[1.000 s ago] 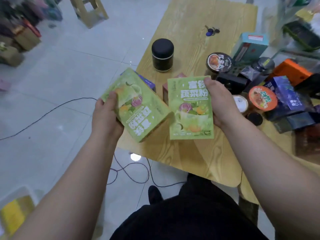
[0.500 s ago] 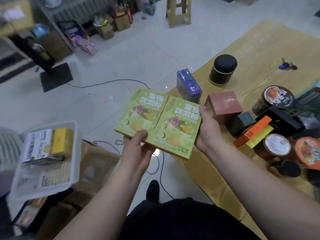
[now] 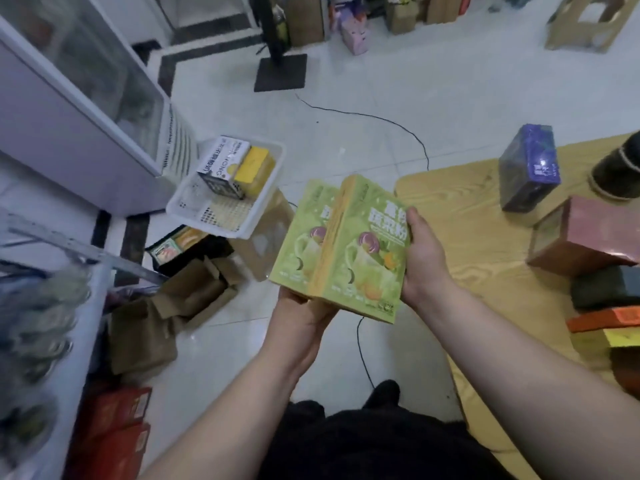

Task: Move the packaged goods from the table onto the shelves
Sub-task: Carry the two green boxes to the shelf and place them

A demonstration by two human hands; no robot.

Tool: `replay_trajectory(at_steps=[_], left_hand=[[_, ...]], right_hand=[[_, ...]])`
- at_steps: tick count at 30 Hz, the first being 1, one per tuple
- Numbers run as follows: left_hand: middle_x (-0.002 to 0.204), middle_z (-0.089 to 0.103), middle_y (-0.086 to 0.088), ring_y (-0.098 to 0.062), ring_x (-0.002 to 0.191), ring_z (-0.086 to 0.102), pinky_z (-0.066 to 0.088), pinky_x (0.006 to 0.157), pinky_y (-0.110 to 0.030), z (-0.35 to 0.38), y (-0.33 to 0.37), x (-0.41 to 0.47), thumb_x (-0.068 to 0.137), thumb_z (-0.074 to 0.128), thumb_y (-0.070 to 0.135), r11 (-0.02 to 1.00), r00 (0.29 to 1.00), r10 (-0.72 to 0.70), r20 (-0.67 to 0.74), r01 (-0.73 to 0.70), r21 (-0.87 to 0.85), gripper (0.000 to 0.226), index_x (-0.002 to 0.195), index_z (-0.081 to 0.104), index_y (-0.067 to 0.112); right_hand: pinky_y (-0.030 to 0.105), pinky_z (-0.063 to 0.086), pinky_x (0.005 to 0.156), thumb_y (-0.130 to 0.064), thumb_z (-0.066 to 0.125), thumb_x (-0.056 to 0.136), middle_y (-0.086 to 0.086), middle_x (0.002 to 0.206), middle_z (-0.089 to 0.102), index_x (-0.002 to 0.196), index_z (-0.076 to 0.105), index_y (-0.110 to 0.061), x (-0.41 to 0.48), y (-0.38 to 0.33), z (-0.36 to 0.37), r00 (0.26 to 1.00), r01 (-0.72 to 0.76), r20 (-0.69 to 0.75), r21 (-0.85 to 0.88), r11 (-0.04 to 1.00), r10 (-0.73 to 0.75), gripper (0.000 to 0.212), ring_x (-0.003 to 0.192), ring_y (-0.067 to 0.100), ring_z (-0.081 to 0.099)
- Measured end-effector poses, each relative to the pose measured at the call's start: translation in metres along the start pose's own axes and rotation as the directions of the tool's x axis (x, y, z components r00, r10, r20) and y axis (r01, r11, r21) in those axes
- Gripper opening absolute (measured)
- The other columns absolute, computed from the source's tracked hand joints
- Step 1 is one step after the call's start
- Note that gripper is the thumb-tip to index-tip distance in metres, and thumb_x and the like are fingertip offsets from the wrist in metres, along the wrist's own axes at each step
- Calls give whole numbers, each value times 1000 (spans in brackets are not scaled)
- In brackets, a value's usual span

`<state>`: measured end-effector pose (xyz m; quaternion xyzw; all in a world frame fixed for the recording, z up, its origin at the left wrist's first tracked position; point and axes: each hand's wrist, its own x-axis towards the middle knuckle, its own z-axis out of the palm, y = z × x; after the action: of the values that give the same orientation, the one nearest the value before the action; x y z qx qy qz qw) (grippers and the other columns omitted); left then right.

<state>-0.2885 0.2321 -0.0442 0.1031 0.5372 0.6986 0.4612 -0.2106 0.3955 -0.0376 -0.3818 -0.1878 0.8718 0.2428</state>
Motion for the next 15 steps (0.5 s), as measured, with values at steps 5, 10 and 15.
replay_trajectory(at_steps=[5, 10, 15], left_hand=[[140, 58, -15, -36, 121, 61, 54, 94, -55, -64, 20, -62, 71, 83, 10, 997, 998, 62, -16, -63, -47, 84, 144, 43, 20], [125, 66, -17, -36, 109, 65, 56, 82, -51, -140, 54, -132, 68, 79, 63, 990, 969, 25, -247, -58, -129, 81, 126, 57, 12], [122, 69, -19, -35, 103, 68, 52, 91, -51, -229, 74, -218, 90, 64, 32, 999, 930, 7, -368, 12, 49, 45, 127, 57, 7]], right_hand=[[45, 59, 85, -47, 39, 106, 18, 115, 73, 126, 65, -7, -19, 46, 43, 999, -45, 4, -189, 981, 47, 51, 101, 34, 72], [46, 61, 78, -48, 46, 103, 15, 111, 75, 124, 65, -10, -55, 113, 88, 995, -83, 23, -376, 923, 99, 48, 97, 35, 73], [35, 60, 63, -45, 48, 103, 13, 102, 77, 113, 68, -13, -117, 207, 127, 973, -117, 104, -549, 828, 206, 40, 81, 28, 76]])
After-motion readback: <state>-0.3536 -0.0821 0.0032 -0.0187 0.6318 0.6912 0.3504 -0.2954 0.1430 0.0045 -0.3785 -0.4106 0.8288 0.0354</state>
